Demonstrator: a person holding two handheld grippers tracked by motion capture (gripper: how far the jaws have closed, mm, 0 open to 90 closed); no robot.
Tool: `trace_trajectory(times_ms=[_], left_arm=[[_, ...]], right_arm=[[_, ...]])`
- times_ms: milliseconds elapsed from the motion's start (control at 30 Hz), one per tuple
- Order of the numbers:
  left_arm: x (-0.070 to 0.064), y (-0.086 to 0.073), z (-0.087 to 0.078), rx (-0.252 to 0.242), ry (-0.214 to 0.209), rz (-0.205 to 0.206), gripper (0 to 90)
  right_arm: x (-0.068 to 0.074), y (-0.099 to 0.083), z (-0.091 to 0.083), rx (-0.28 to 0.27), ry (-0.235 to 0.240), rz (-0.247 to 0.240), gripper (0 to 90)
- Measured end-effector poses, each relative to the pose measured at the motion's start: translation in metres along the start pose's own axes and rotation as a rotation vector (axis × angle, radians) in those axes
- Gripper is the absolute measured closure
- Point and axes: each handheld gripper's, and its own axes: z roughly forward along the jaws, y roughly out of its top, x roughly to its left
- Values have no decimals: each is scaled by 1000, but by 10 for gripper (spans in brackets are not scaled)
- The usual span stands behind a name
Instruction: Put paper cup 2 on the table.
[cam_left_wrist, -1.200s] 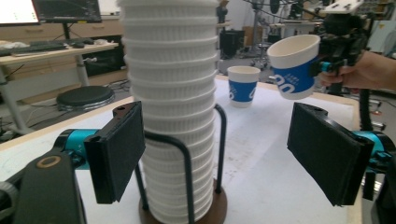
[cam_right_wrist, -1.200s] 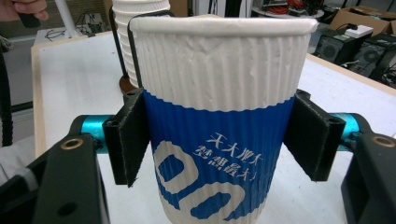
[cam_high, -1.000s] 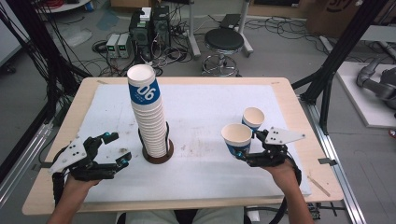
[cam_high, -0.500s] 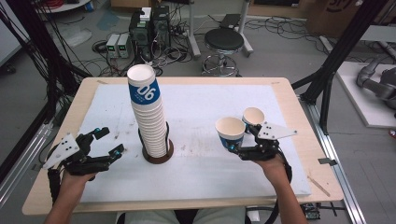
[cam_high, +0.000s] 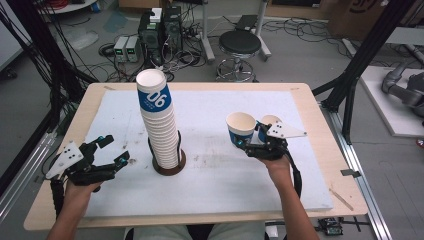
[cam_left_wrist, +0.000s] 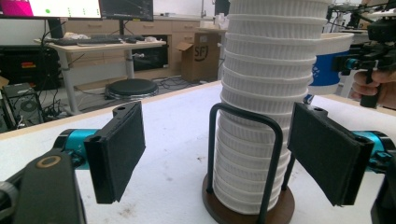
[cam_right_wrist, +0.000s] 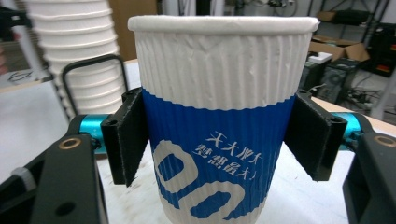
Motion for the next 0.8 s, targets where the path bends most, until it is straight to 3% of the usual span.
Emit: trace_trajectory(times_ms=[400, 800], left_arm=[[0, -5, 7, 12, -3, -5, 190], [0, -7, 6, 18, -2, -5, 190]], right_arm=[[-9, -15, 36, 29, -95, 66, 285], [-14, -34, 61, 157, -134, 113, 285]])
